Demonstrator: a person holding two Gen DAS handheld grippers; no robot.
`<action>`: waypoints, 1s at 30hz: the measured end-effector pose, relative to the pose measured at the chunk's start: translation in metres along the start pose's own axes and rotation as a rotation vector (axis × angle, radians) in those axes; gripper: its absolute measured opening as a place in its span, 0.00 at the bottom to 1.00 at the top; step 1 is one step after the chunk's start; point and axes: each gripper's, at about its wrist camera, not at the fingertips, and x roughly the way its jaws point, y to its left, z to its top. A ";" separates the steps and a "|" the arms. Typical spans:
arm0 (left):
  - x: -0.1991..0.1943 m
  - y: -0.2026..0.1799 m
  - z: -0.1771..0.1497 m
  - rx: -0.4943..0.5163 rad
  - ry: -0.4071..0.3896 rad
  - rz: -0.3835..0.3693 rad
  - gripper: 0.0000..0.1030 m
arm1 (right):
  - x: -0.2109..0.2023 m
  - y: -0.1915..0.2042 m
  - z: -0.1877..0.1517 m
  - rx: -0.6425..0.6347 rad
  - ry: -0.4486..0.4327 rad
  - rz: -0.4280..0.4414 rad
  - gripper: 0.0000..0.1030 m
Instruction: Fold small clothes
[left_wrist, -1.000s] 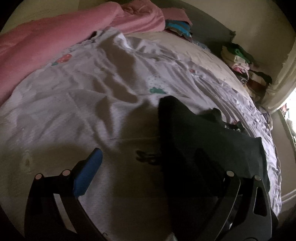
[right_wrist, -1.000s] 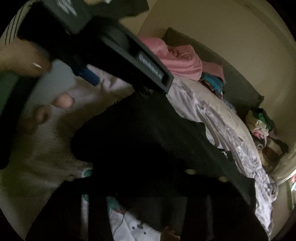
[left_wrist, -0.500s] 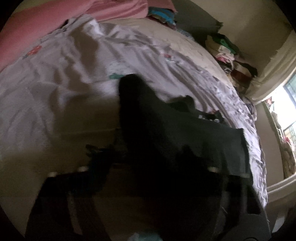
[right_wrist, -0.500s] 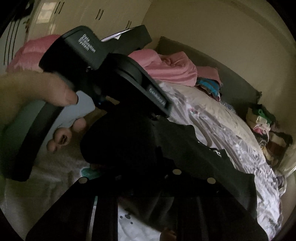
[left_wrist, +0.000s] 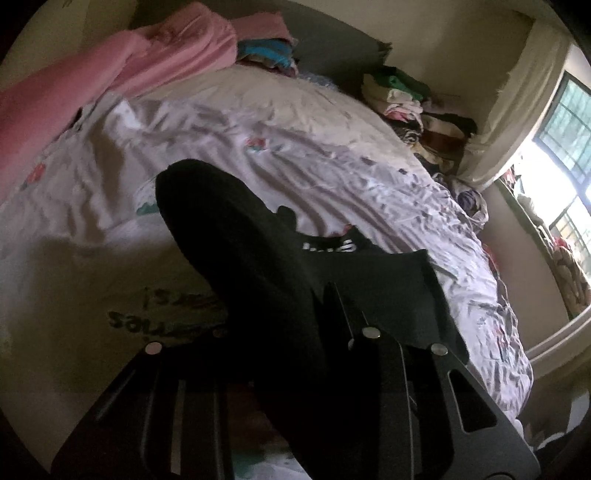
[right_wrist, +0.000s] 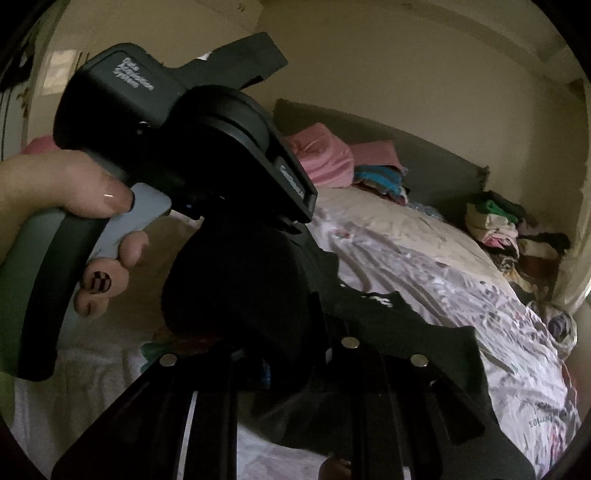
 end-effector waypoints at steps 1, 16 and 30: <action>-0.001 -0.006 0.001 0.006 -0.003 -0.003 0.22 | -0.002 -0.005 -0.001 0.010 -0.004 -0.004 0.15; 0.009 -0.081 -0.001 0.102 0.010 -0.009 0.22 | -0.034 -0.061 -0.022 0.122 -0.025 -0.078 0.14; 0.049 -0.124 -0.013 0.124 0.075 -0.003 0.30 | -0.037 -0.105 -0.055 0.255 0.031 -0.097 0.14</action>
